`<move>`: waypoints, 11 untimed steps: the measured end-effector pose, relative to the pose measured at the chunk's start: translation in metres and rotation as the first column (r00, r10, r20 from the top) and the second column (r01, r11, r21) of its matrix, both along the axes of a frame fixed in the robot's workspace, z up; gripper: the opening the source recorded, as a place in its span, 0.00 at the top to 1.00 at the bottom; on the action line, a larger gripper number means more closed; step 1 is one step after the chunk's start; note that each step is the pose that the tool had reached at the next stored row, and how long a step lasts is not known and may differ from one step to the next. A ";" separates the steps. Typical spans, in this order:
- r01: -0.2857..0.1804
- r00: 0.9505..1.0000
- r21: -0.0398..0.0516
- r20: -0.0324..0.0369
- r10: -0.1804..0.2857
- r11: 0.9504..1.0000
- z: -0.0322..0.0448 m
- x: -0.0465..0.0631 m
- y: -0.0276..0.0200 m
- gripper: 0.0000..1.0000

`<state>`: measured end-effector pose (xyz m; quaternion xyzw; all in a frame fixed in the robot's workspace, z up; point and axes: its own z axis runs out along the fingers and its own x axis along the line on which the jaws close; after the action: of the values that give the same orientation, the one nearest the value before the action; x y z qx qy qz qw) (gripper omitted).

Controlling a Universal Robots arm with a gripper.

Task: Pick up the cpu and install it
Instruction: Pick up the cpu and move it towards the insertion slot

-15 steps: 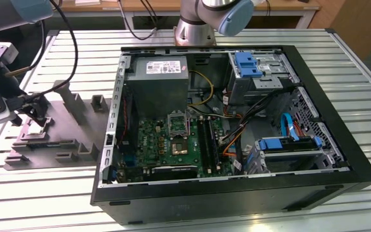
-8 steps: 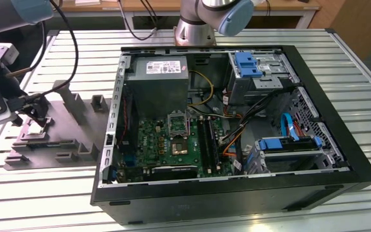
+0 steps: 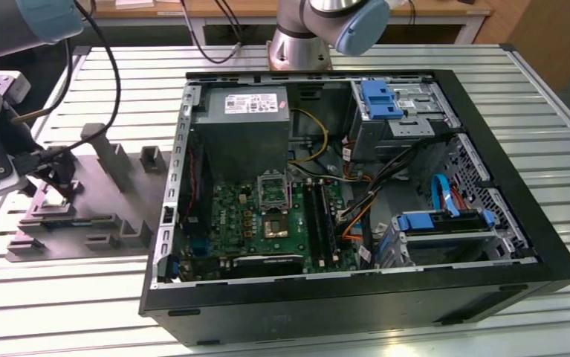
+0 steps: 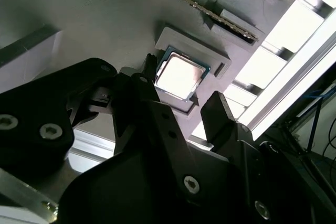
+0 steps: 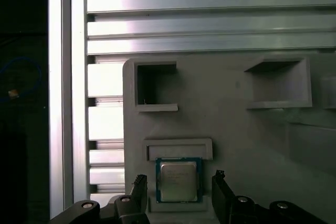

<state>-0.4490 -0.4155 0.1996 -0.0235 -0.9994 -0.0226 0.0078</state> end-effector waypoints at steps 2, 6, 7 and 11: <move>0.000 1.000 0.000 0.000 0.000 1.000 -0.0019 0.000 0.0001 0.40; 0.000 1.000 0.000 0.000 0.000 1.000 -0.0051 0.000 0.0007 0.40; 0.000 1.000 0.000 0.000 0.000 1.000 -0.0056 0.000 0.0010 0.40; 0.000 1.000 0.000 0.000 0.000 1.000 -0.0080 0.000 0.0023 0.40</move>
<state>-0.4493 -0.4132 0.1915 -0.0235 -0.9994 -0.0226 0.0078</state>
